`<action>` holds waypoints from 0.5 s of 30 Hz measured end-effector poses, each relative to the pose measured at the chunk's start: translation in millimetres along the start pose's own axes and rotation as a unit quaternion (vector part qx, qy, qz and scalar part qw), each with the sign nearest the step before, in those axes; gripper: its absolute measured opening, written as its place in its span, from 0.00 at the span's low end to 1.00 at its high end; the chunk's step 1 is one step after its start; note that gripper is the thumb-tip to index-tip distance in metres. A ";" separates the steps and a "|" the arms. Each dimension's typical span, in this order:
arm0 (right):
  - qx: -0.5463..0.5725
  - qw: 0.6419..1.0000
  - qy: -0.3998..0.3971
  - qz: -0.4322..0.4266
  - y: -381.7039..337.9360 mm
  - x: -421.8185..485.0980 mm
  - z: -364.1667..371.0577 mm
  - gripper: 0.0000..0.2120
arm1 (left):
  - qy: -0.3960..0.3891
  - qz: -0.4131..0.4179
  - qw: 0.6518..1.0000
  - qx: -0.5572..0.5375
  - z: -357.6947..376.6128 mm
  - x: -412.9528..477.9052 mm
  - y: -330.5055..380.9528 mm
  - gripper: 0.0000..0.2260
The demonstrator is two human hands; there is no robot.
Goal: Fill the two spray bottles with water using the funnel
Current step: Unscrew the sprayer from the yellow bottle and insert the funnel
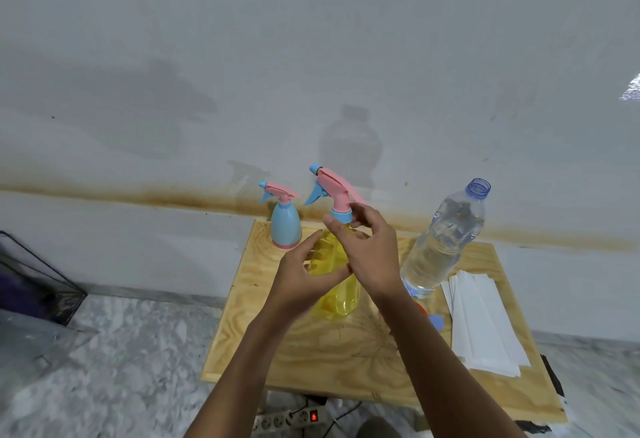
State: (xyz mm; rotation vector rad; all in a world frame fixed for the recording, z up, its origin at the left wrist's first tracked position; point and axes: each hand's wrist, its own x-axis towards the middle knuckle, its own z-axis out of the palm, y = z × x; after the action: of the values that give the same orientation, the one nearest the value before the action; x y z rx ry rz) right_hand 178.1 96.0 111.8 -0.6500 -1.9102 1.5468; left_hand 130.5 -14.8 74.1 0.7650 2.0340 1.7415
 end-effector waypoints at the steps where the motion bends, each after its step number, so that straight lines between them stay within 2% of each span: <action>1: -0.005 1.000 0.000 -0.006 0.6 1.1 -1.0 0.15 | 0.002 -0.003 1.000 -0.002 0.5 -0.3 -2.1 0.23; 9: 0.056 0.997 -0.005 -0.043 -5.1 7.6 -18.2 0.14 | 0.005 -0.059 0.998 -0.004 5.2 -2.6 -28.0 0.25; 12: 0.112 0.992 0.018 -0.062 -10.5 16.1 -27.5 0.12 | 0.012 -0.082 0.996 0.023 9.8 -3.0 -46.7 0.26; 15: 0.110 0.989 0.055 -0.082 -14.3 27.0 -40.3 0.10 | 0.020 -0.089 0.993 0.073 18.6 -4.8 -65.1 0.29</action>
State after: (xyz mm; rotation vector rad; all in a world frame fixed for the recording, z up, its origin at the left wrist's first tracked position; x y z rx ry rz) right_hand 187.5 139.7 135.5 -0.4588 -1.6397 1.5552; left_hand 134.1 -9.3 6.6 0.5752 2.2030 1.5351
